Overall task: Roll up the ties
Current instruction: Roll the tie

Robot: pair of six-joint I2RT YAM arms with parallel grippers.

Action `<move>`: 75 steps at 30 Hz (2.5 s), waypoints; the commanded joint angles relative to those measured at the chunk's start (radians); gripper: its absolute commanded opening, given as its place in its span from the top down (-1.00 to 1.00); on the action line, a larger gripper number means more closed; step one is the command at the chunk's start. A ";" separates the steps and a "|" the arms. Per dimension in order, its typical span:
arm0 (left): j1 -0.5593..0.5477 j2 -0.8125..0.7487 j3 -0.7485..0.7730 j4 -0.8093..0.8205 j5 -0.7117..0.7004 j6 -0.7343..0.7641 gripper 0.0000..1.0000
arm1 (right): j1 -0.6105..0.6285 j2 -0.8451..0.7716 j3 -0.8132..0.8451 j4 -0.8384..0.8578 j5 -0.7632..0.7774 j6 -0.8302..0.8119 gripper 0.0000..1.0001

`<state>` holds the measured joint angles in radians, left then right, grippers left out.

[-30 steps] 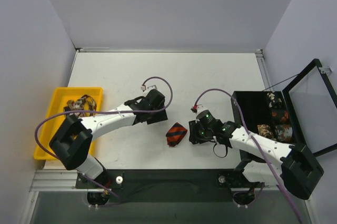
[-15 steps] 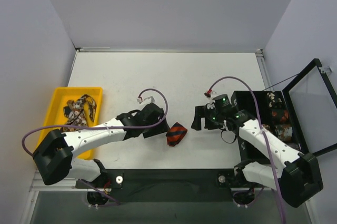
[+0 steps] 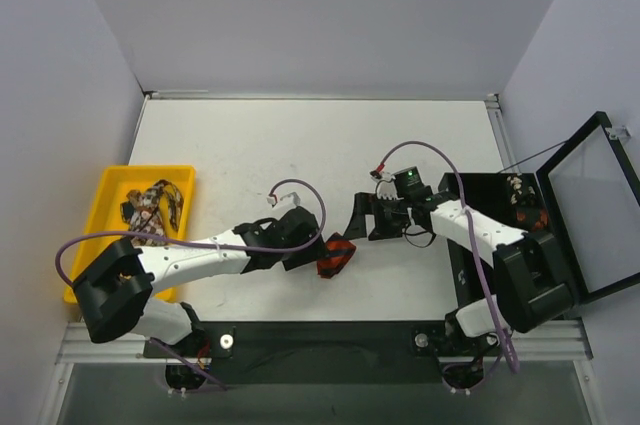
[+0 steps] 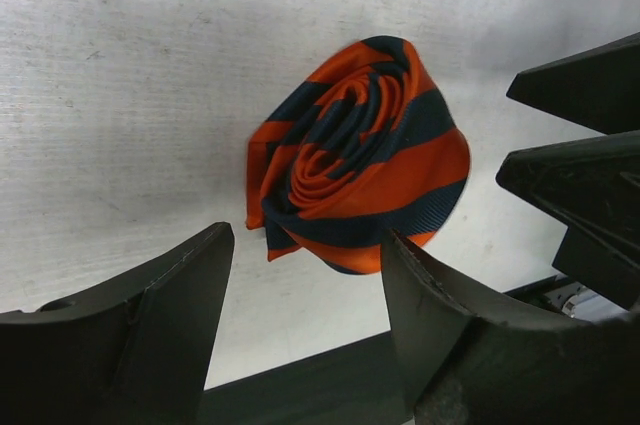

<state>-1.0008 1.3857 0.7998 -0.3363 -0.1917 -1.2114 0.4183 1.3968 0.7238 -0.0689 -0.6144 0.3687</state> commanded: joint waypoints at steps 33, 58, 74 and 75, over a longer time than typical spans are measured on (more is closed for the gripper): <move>-0.005 0.133 -0.059 0.123 0.000 -0.025 -0.27 | 0.031 0.392 0.031 0.208 -0.384 -0.044 -0.13; 0.108 -0.042 -0.065 0.076 -0.038 0.168 -0.40 | 0.036 0.349 -0.001 0.368 -0.303 0.041 0.26; 0.261 0.024 -0.022 0.082 0.028 0.292 0.17 | 0.033 0.061 -0.089 0.178 -0.059 0.017 -0.67; 0.261 0.056 -0.014 0.086 0.029 0.303 0.18 | 0.033 0.016 -0.095 0.153 -0.024 -0.005 -0.66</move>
<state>-0.7414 1.3933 0.7235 -0.2600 -0.1848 -0.9565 0.4530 1.5284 0.6392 0.2146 -0.7616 0.4282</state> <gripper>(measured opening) 0.418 0.832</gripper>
